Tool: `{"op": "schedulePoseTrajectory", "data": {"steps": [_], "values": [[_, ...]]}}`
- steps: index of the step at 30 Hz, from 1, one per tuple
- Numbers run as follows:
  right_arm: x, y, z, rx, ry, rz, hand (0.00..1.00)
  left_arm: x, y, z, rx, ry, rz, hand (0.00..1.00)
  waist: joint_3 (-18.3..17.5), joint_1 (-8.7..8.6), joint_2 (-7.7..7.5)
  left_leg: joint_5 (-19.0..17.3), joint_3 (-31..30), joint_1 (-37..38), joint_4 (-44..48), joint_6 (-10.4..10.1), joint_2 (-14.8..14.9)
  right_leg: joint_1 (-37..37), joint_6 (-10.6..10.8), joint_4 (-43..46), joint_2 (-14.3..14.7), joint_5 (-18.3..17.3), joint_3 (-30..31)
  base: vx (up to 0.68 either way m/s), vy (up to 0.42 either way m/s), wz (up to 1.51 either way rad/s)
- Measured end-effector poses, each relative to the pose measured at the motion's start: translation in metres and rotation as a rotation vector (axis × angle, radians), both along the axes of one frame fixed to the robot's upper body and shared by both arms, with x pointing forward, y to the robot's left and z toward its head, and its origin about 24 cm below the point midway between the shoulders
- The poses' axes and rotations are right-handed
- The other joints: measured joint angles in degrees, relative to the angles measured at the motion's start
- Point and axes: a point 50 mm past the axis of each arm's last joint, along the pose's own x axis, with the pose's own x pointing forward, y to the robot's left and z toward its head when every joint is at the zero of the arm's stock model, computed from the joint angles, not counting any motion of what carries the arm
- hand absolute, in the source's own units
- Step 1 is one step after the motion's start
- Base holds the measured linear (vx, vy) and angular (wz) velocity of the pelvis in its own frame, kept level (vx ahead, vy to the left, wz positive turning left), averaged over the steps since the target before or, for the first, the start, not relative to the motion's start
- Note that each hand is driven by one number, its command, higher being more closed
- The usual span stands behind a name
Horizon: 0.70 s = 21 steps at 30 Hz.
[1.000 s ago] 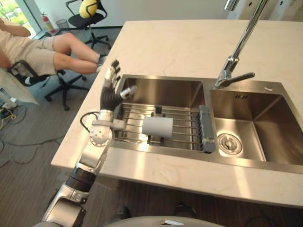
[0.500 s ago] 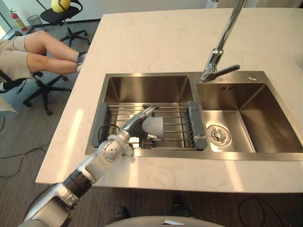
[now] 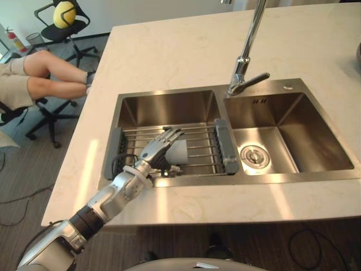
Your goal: Walk over to the sink, pick up the cup, carry it to the dishwasher, place the cup inside the dishwasher, then close the dishwasher door
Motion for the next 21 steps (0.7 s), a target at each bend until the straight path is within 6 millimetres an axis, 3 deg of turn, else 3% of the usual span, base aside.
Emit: {"op": "schedulePoseTrajectory", "data": {"steps": [11, 21], "values": [[0.001, 0.002, -0.001, 0.003, 0.003, 0.022, 0.0, 0.008, 0.008, -0.006, 0.067, -0.089, 0.088, 0.0, 0.01, -0.86, -0.04, -0.5, 1.19, 0.88, 0.0, -0.29, 0.03, -0.02, 0.06, -0.04, 0.1, 0.03, 1.16, -0.01, -0.007, -0.06], [0.001, 0.003, -0.001, 0.002, 0.001, 0.02, 0.0, 0.025, 0.018, -0.012, 0.231, -0.014, 0.139, 0.0, 0.05, -1.53, -0.11, -0.6, 1.68, 0.88, -0.01, -0.37, 0.06, -0.38, 0.28, -0.3, 0.16, 0.16, 1.6, -0.02, -0.011, -0.02]]}}
